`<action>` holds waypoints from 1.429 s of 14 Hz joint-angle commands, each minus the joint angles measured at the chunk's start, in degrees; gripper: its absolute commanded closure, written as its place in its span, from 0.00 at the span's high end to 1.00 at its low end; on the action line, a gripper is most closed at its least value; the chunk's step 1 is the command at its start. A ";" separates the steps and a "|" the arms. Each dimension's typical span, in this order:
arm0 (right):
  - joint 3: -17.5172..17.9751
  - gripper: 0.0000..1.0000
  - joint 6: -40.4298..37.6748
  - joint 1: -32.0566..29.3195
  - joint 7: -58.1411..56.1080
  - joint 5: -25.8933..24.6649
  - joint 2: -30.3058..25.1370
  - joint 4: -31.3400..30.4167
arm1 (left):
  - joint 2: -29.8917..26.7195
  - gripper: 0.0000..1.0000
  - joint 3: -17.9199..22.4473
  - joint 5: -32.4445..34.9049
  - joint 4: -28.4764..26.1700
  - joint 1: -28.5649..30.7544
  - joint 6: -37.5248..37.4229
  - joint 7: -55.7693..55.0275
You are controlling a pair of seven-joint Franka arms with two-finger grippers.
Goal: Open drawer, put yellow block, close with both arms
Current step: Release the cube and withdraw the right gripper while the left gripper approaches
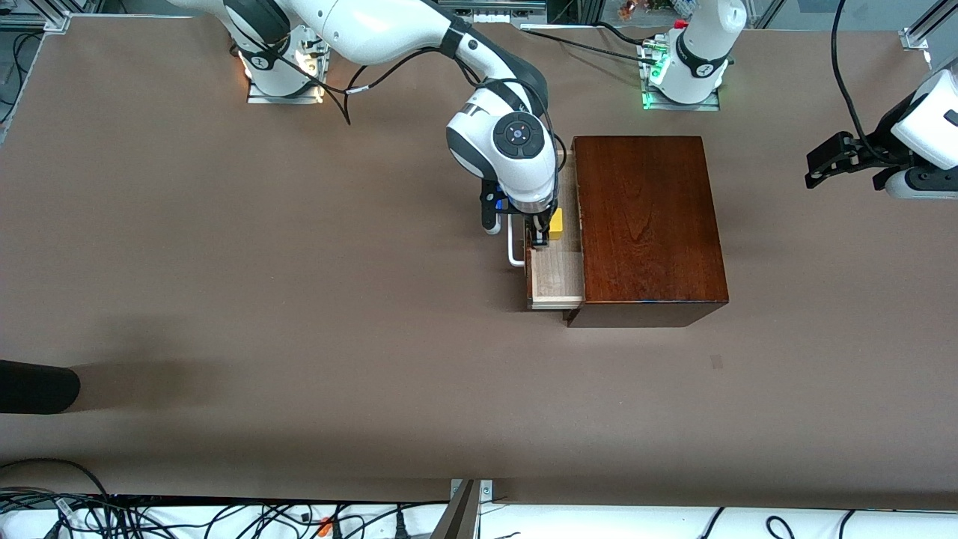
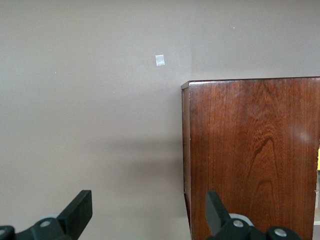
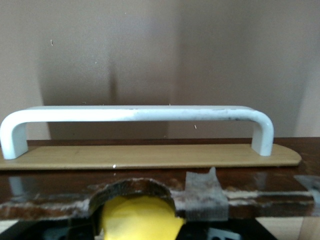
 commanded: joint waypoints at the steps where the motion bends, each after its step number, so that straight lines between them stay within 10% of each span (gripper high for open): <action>1: 0.24 1.00 -3.36 -0.22 1.20 0.11 -1.11 1.82 | -0.86 1.00 0.14 -1.03 -0.03 -0.08 -0.84 1.32; 7: 0.15 1.00 -12.75 -5.05 -3.51 2.22 -10.94 1.91 | 0.02 1.00 0.05 -1.47 1.90 -0.96 -4.52 2.46; 13: -2.21 1.00 -33.30 -14.36 -45.65 1.52 -20.18 1.21 | 1.77 1.00 -4.15 -4.09 1.82 -1.75 -9.97 7.99; 20: -19.51 1.00 -40.72 -15.96 -96.46 1.26 -35.03 -13.00 | 12.14 1.00 -17.68 -11.22 3.05 -1.93 -5.79 20.91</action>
